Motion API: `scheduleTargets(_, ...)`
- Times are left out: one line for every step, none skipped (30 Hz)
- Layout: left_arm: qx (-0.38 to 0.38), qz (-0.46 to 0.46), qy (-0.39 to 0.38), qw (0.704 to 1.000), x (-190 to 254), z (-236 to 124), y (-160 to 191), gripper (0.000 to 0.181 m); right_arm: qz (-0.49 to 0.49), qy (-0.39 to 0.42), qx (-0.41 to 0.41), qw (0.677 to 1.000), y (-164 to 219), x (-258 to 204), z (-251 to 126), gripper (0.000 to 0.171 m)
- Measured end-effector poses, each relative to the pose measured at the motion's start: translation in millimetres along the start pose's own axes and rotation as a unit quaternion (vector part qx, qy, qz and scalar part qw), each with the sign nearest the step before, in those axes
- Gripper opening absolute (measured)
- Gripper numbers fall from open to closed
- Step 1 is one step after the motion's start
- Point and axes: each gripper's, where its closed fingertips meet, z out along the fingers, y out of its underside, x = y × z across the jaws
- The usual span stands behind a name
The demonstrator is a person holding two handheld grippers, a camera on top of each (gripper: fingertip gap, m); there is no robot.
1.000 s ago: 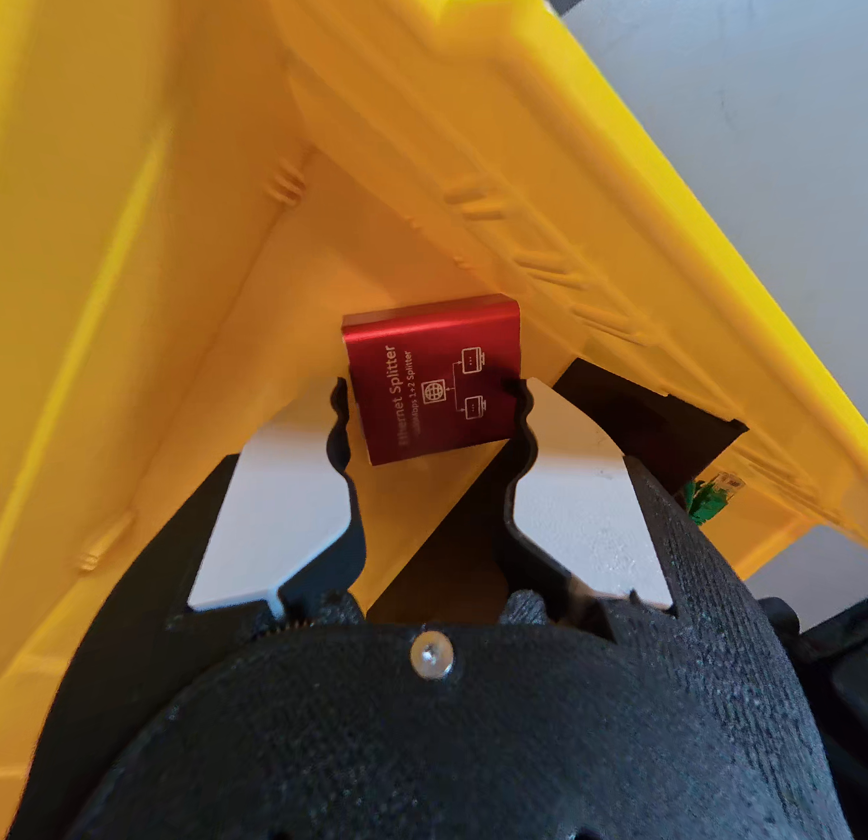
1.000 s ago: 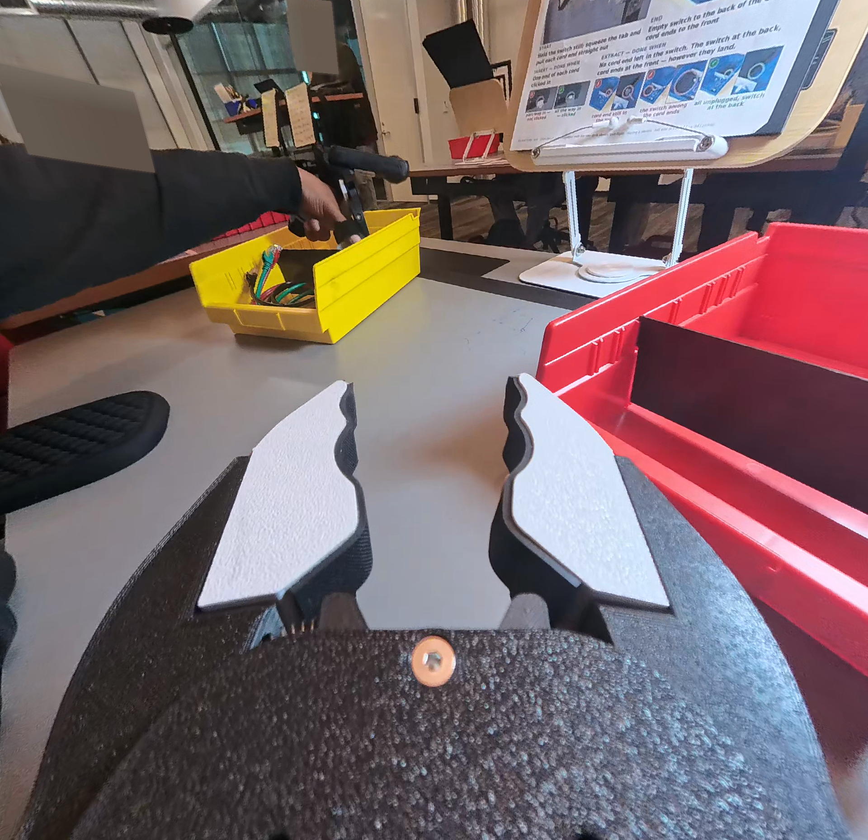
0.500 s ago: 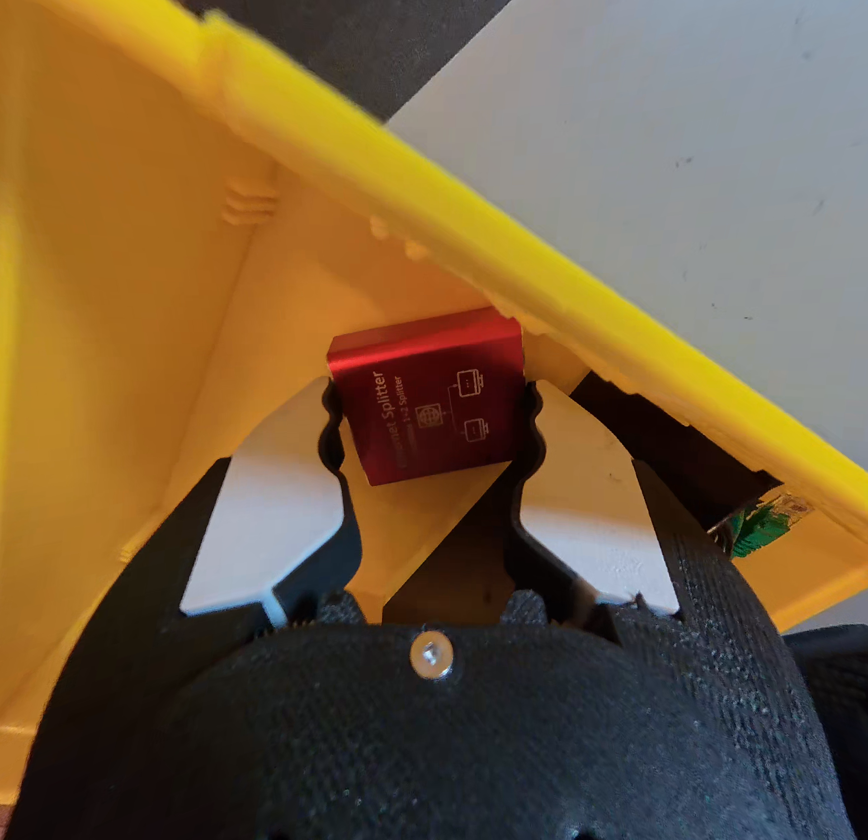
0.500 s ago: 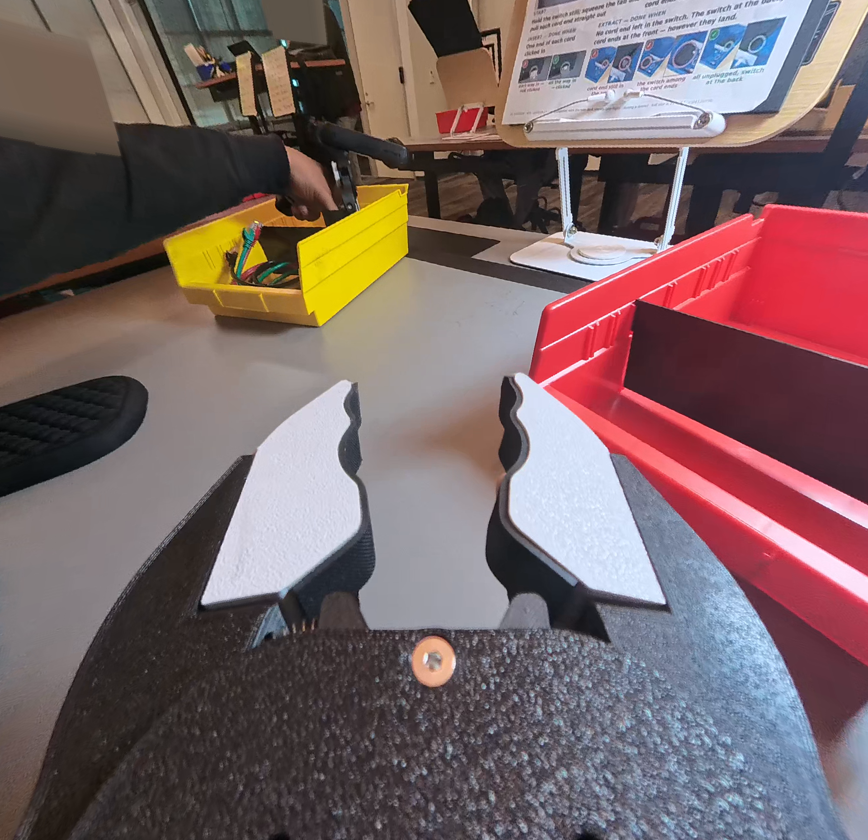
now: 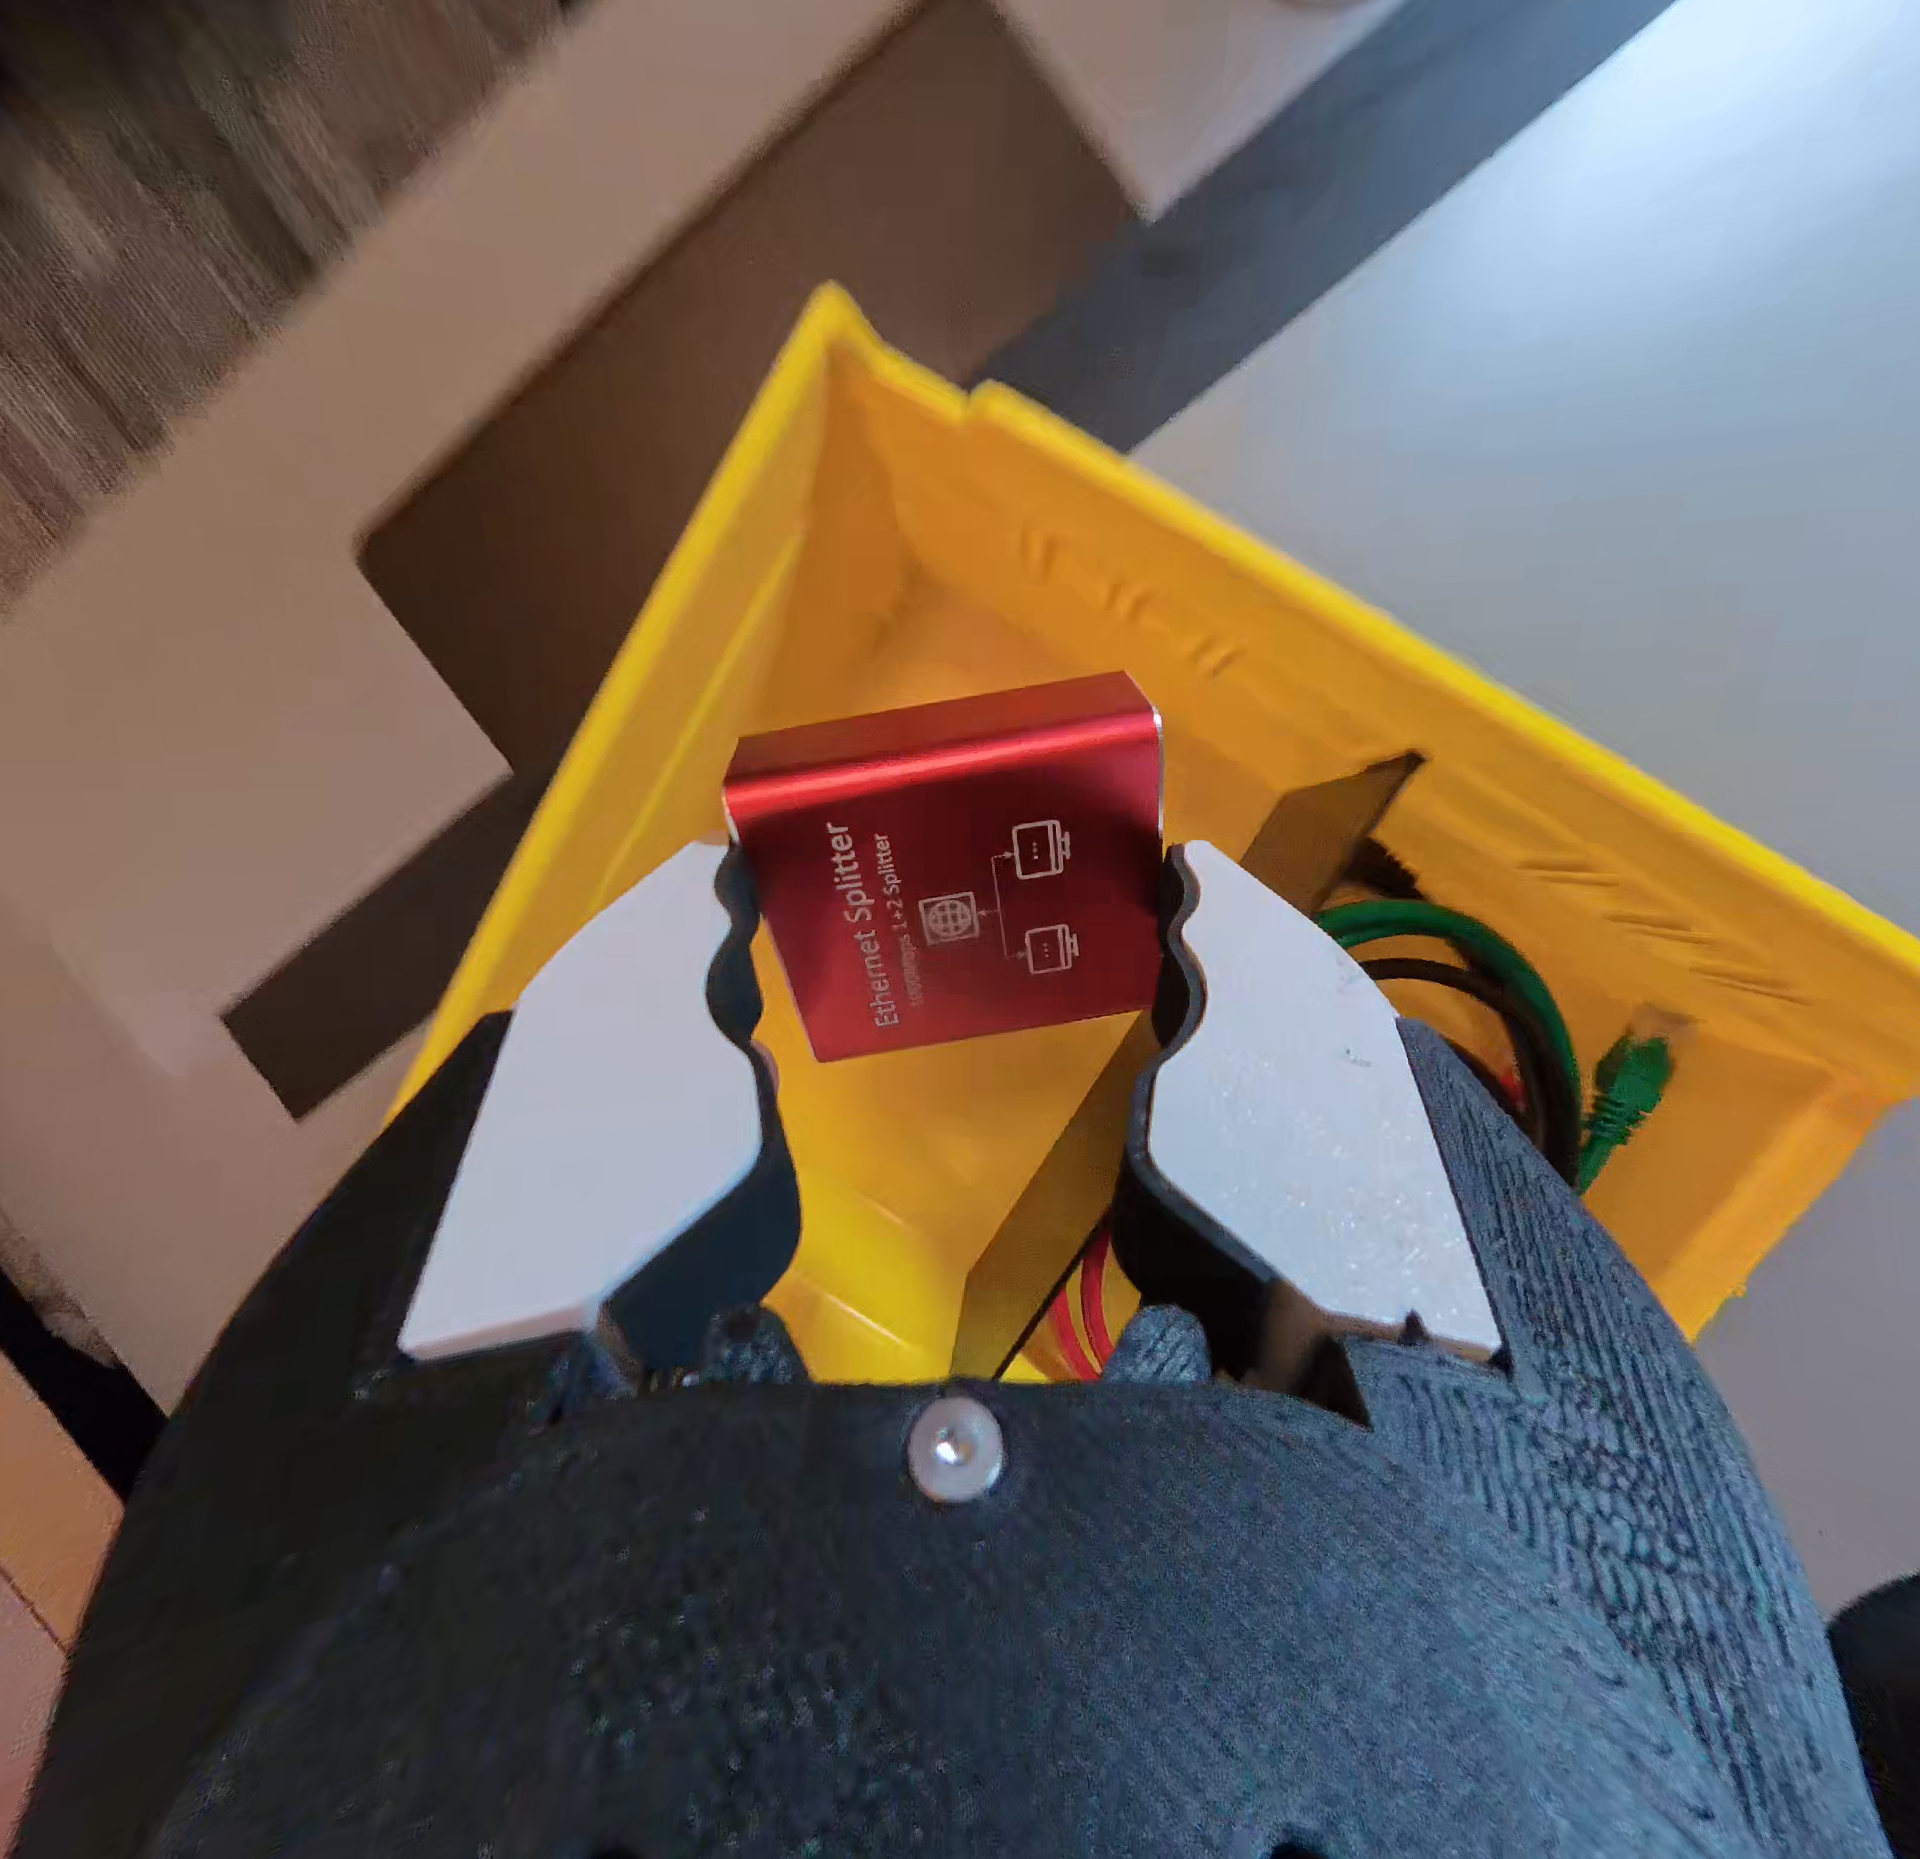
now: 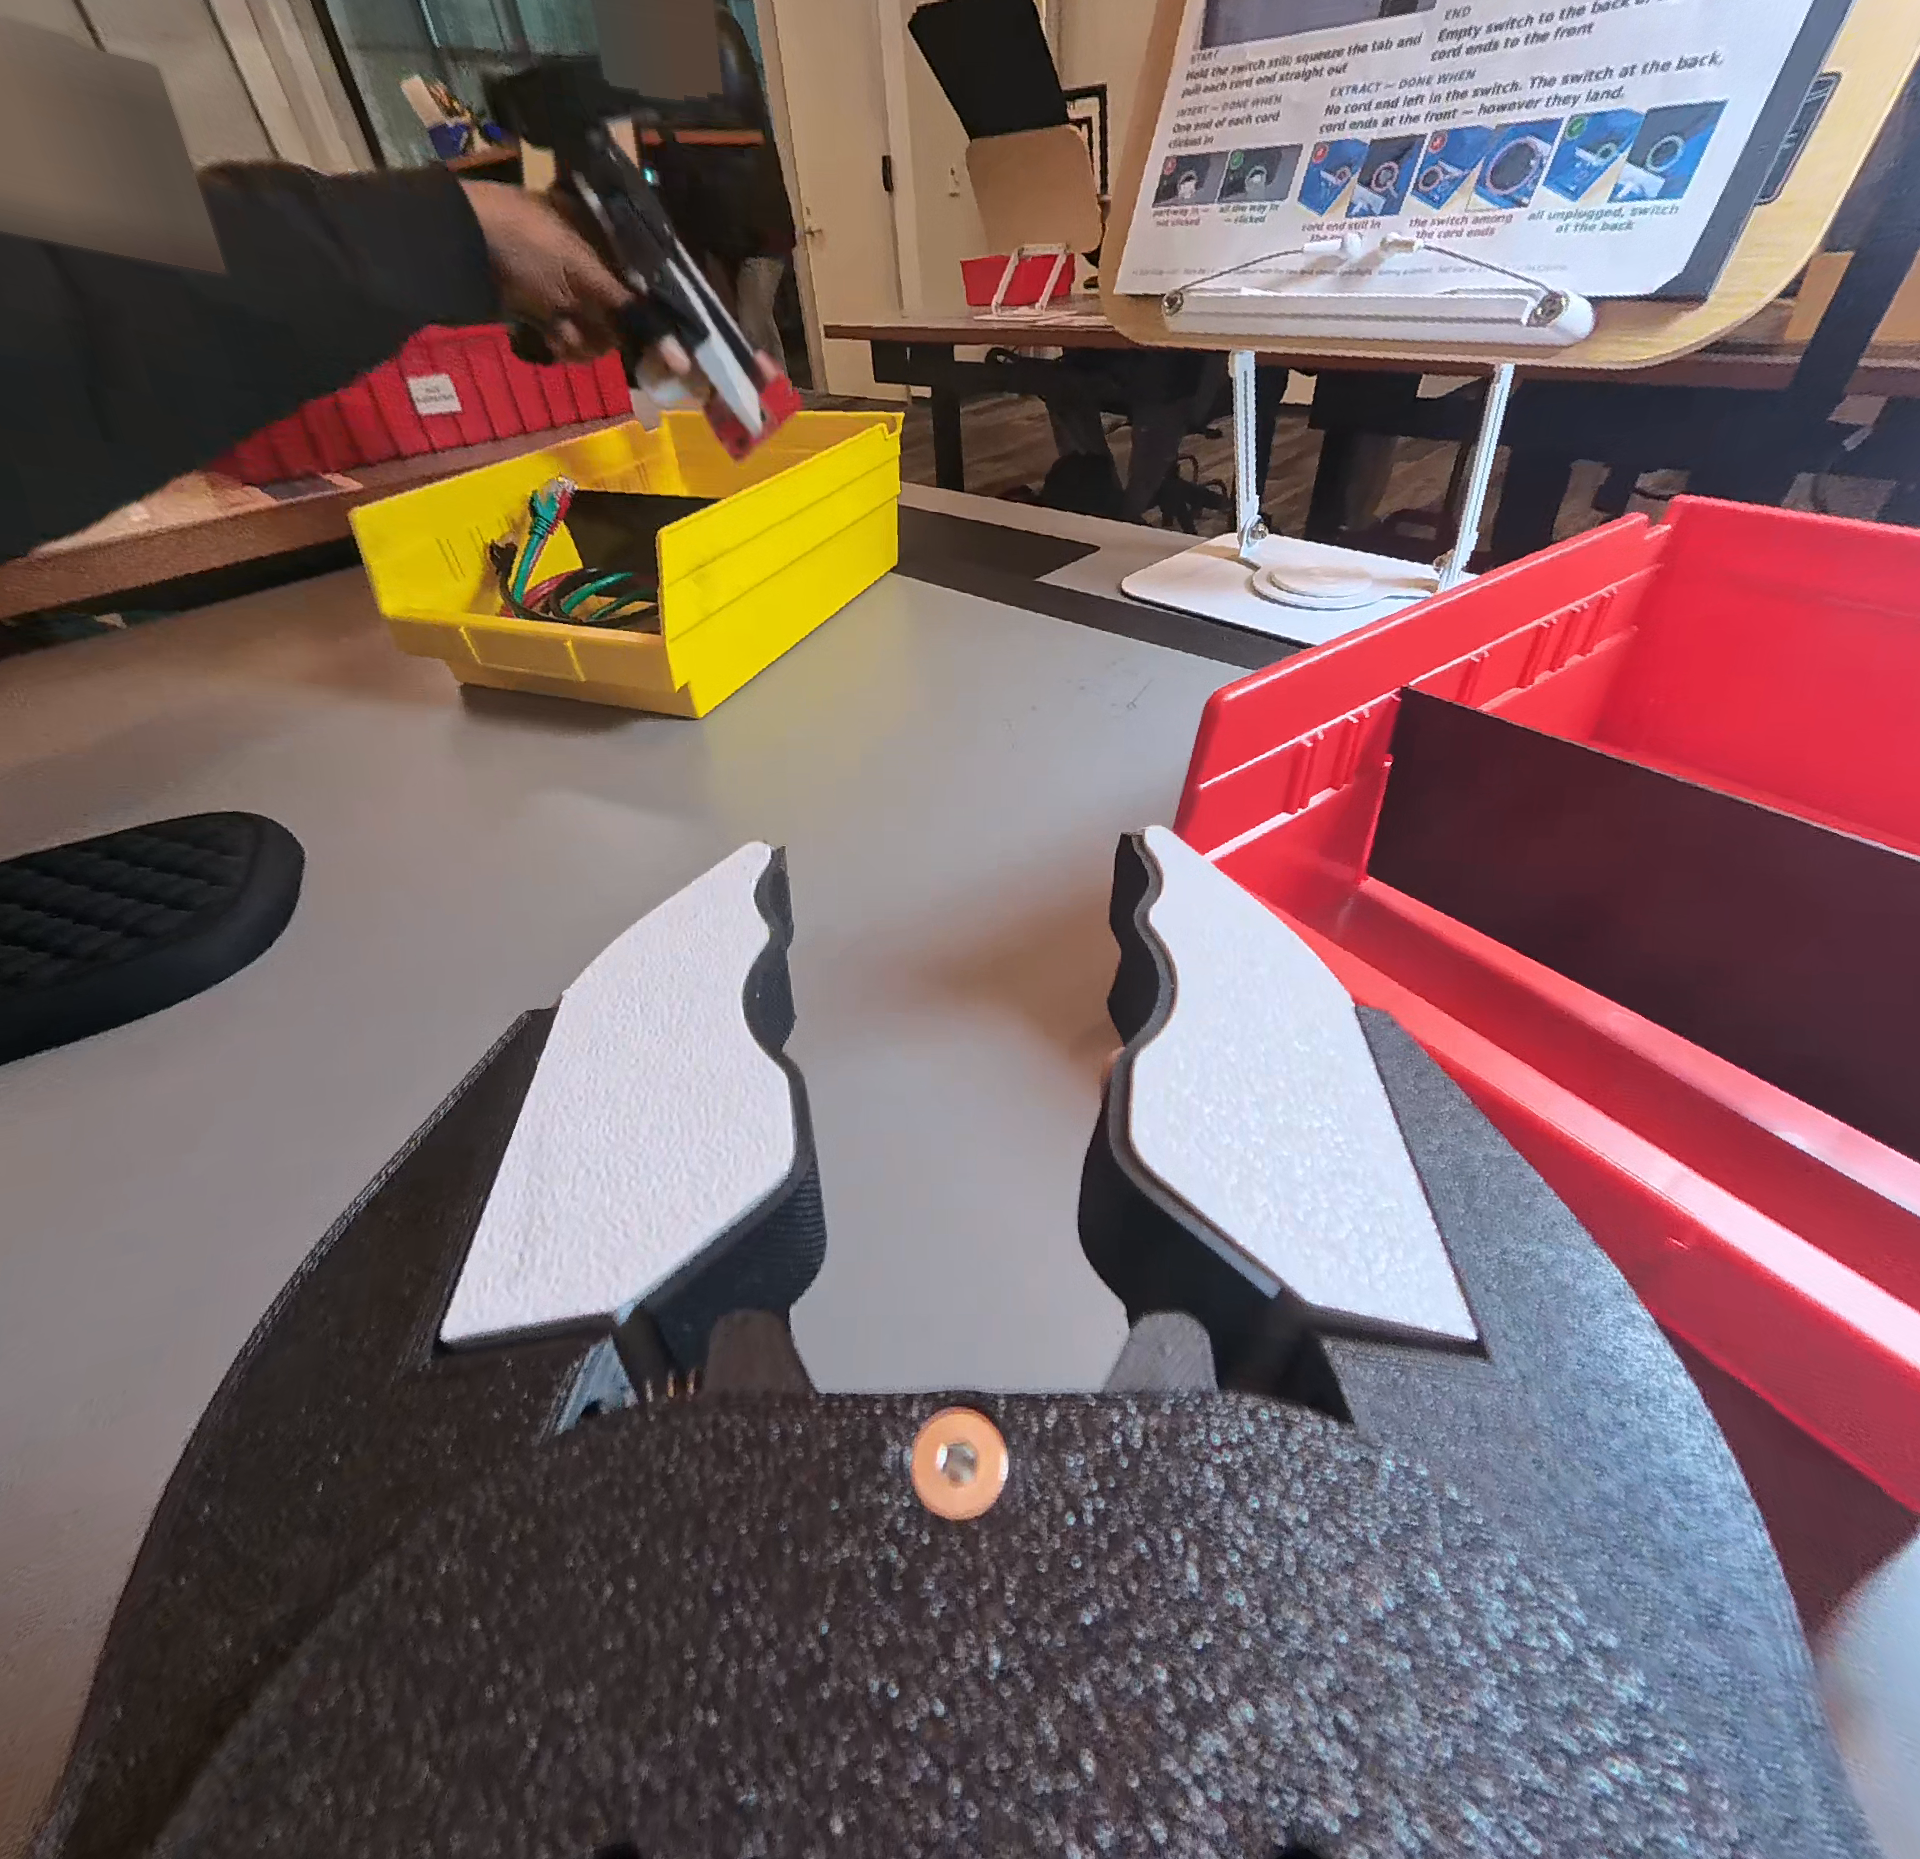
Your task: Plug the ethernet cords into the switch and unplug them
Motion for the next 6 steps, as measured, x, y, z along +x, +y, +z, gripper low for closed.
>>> scheduleTargets(0.039, 0.01, -0.001, 0.999, 5.2, -14.7, -9.8, 0.075, -0.003, 0.0, -0.001, 1.0, 0.2, -0.9, 0.5, 0.059)
scheduleTargets(0.073, 0.011, 0.004, 0.997, 13.8, -29.5, -18.3, 0.075, -0.006, -0.001, -0.002, 1.0, 0.3, -2.1, 0.9, 0.059)
scheduleTargets(0.11, 0.017, 0.015, 0.994, 26.4, -44.4, -26.7, 0.075, -0.009, -0.002, -0.003, 1.0, 0.3, -3.4, 1.4, 0.059)
scheduleTargets(0.142, 0.027, 0.026, 0.989, 41.9, -58.4, -33.2, 0.075, -0.013, -0.002, -0.005, 1.0, 0.5, -4.6, 2.3, 0.059)
scheduleTargets(0.169, 0.04, 0.036, 0.984, 59.3, -70.8, -37.9, 0.075, -0.017, -0.003, -0.008, 1.0, 1.1, -6.0, 3.5, 0.059)
scheduleTargets(0.195, 0.055, 0.049, 0.978, 79.5, -82.3, -41.2, 0.075, -0.02, -0.005, -0.012, 1.0, 2.0, -8.0, 5.1, 0.059)
